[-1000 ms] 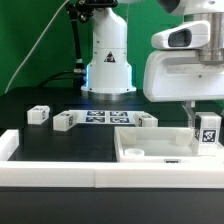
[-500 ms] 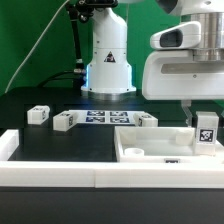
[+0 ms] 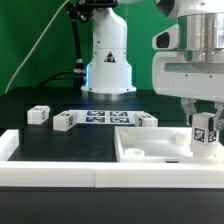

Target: Assemble one leg

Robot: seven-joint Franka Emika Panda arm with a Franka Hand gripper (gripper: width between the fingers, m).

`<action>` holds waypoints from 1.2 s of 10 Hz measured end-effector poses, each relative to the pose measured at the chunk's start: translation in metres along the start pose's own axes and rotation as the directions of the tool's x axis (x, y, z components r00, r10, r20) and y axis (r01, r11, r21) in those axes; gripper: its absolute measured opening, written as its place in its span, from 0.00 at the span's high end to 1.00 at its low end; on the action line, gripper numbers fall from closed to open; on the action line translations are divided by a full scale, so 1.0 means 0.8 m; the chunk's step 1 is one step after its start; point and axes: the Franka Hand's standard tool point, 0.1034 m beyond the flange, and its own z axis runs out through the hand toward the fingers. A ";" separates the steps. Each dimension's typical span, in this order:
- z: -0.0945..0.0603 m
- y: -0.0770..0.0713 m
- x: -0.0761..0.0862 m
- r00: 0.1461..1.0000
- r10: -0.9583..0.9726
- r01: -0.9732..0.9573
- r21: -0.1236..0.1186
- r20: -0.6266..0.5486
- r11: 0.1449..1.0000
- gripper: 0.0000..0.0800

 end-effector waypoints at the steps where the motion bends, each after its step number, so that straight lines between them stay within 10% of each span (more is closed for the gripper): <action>1: 0.000 0.000 -0.001 0.992 0.127 -0.127 0.004 0.003 0.992 0.63; 6: -0.001 -0.001 -0.006 0.760 0.650 -0.650 0.000 0.028 0.760 0.63; 10: 0.000 -0.001 -0.006 0.701 0.712 -0.712 -0.004 0.043 0.702 0.56; 12: 0.001 -0.001 -0.006 0.751 0.658 -0.659 -0.002 0.043 0.752 0.23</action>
Offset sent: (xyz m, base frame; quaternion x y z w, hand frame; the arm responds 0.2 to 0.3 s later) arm -0.0057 0.0025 0.0002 -0.0233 0.0064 0.3025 0.9528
